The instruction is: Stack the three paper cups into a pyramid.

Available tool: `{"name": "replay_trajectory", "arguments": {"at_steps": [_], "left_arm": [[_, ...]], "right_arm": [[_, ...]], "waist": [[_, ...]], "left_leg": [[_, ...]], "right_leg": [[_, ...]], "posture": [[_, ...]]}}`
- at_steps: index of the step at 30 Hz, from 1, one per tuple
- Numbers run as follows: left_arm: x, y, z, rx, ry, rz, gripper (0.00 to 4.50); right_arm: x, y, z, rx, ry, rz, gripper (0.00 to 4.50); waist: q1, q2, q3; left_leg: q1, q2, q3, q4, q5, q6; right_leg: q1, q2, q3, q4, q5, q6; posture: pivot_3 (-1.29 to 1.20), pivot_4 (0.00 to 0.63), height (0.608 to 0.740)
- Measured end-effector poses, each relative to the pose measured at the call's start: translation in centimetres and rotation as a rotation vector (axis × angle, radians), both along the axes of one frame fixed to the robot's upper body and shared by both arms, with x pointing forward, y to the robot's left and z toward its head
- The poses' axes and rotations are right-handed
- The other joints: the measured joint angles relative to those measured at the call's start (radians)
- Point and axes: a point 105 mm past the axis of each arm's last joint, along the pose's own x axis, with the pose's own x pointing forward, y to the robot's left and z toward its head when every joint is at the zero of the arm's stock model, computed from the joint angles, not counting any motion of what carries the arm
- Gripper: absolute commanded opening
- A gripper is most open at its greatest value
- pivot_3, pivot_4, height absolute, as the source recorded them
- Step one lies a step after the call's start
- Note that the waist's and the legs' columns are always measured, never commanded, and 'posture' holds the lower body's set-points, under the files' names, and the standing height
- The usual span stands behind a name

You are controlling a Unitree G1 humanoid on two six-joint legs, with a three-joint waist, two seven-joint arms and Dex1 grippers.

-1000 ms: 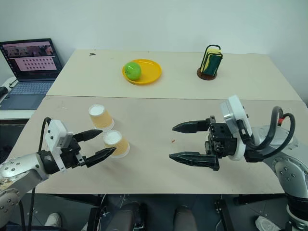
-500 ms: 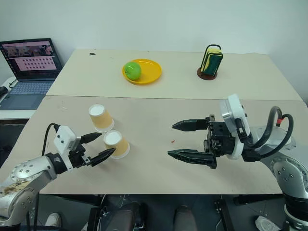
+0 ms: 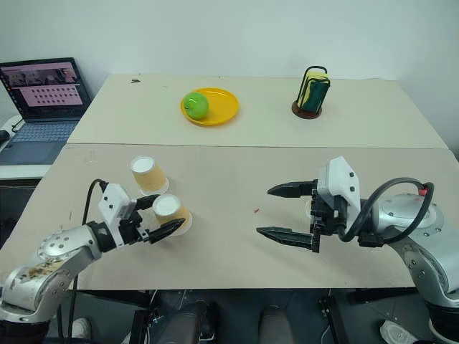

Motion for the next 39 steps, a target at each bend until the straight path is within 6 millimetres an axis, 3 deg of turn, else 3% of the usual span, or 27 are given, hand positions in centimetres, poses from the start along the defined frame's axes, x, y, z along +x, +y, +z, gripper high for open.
{"name": "replay_trajectory", "arguments": {"at_steps": [6,7,13,21,27,30,33,39], "left_arm": [[0.3,0.1,-0.5,0.009,0.014,0.005,4.45],[0.3,0.1,-0.5,0.014,0.014,0.004,3.93],[0.5,0.0,-0.5,0.013,0.009,0.002,2.37],[1.1,-1.0,0.6,0.004,-0.041,-0.015,2.32],[1.5,-5.0,3.3,-0.035,-0.141,-0.153,2.32],[1.5,-8.2,4.1,-0.056,-0.176,-0.271,2.32],[2.5,-11.3,3.0,-0.041,-0.166,-0.367,2.32],[4.5,-14.4,1.4,-0.048,-0.101,-0.428,2.32]], "right_arm": [[0.1,-0.1,-0.2,-0.002,-0.001,-0.014,4.5],[0.2,-0.1,-0.2,-0.004,-0.002,-0.018,4.5],[0.2,-0.1,-0.2,0.002,-0.002,-0.02,4.5],[0.2,-0.2,-0.6,-0.006,0.006,-0.032,4.5],[0.5,-0.4,-0.6,-0.009,0.004,-0.051,4.5],[0.6,-0.7,-0.7,-0.012,0.002,-0.067,4.5],[0.5,-1.0,-0.6,-0.013,-0.005,-0.093,4.5],[0.1,-1.4,-0.4,-0.009,-0.025,-0.132,4.5]], "waist": [[0.0,0.0,0.0],[0.0,0.0,0.0],[0.0,0.0,0.0],[0.004,0.0,0.0],[0.007,0.0,0.0],[0.012,0.0,0.0],[0.016,0.0,0.0],[0.017,0.0,0.0]], "left_leg": [[0.0,0.0,0.0,0.0,0.0,0.0],[0.0,0.0,0.0,0.001,0.0,0.0],[0.0,0.0,0.0,0.001,0.001,0.001],[0.0,0.0,0.0,0.001,0.002,0.004],[0.0,-0.001,0.0,0.002,0.005,0.008],[0.0,-0.002,0.0,0.003,0.006,0.009],[0.001,-0.002,0.0,0.003,0.006,0.01],[0.0,-0.002,-0.001,0.004,0.005,0.012]], "right_leg": [[0.0,0.0,0.0,0.0,0.0,0.0],[0.0,0.0,0.0,0.0,0.0,0.0],[0.0,0.001,0.0,0.0,0.0,0.0],[0.001,0.001,-0.001,0.001,0.0,0.0],[0.002,0.001,0.0,0.001,0.0,0.001],[0.007,0.002,-0.002,0.001,0.0,0.001],[0.01,0.003,-0.003,0.0,0.0,0.001],[0.01,0.003,-0.004,0.0,0.0,0.001]], "posture": [[0.0,0.15,0.726],[0.0,0.15,0.726],[0.0,0.15,0.726],[0.0,0.15,0.726],[0.0,0.15,0.726],[0.0,0.15,0.726],[0.0,0.15,0.726],[0.0,0.15,0.726]]}}
